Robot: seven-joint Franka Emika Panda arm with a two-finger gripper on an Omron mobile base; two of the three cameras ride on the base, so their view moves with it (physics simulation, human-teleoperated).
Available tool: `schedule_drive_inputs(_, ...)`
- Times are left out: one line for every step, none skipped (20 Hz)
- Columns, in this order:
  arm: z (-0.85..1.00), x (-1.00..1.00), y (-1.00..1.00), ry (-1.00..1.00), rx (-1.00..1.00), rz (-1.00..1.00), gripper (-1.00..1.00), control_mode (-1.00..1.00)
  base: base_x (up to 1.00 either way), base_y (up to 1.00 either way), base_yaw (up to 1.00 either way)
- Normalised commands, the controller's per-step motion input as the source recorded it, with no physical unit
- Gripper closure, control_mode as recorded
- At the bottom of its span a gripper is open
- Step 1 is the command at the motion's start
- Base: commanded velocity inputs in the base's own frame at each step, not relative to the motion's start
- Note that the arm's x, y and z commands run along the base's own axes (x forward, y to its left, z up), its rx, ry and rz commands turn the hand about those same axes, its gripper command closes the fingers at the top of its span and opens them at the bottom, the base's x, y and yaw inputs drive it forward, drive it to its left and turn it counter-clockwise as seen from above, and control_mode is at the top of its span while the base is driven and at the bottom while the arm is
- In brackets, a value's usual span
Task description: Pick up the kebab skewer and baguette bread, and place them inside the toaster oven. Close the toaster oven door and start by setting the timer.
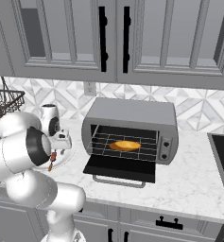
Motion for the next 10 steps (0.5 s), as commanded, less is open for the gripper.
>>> schedule_drive_inputs(-0.49, -0.23, -0.01, 0.0, 0.0, 0.0, -1.0, -1.0, 0.0, 0.0, 0.0)
schedule_drive_inputs(-0.56, -0.31, -0.03, 0.0, 0.0, 0.0, -1.0, -1.0, 0.0, 0.0, 0.0)
schedule_drive_inputs(-0.66, -0.38, -0.05, 0.0, 0.0, 0.0, -1.0, -1.0, 0.0, 0.0, 0.0)
schedule_drive_inputs(-0.69, -0.34, 0.0, 0.0, 0.0, -0.01, -1.0, -1.0, 0.0, 0.0, 0.0)
schedule_drive_inputs(-0.64, -0.34, 0.0, -0.03, 0.0, -0.01, -1.0, -1.0, 0.0, 0.0, 0.0)
schedule_drive_inputs(-0.51, -0.12, 0.0, -0.02, 0.0, -0.01, -1.0, -1.0, 0.0, 0.0, 0.0)
schedule_drive_inputs(-0.4, -0.05, 0.0, -0.01, 0.0, -0.01, -1.0, -1.0, 0.0, 0.0, 0.0)
schedule_drive_inputs(-0.31, 0.0, 0.0, -0.01, 0.0, 0.0, -1.0, -1.0, 0.0, 0.0, 0.0)
schedule_drive_inputs(-0.21, 0.0, 0.0, 0.0, 0.0, 0.0, -1.0, -1.0, 0.0, 0.0, 0.0)
schedule_drive_inputs(-0.07, 0.0, 0.0, 0.0, 0.0, 0.0, 1.0, -1.0, 0.0, 0.0, 0.0)
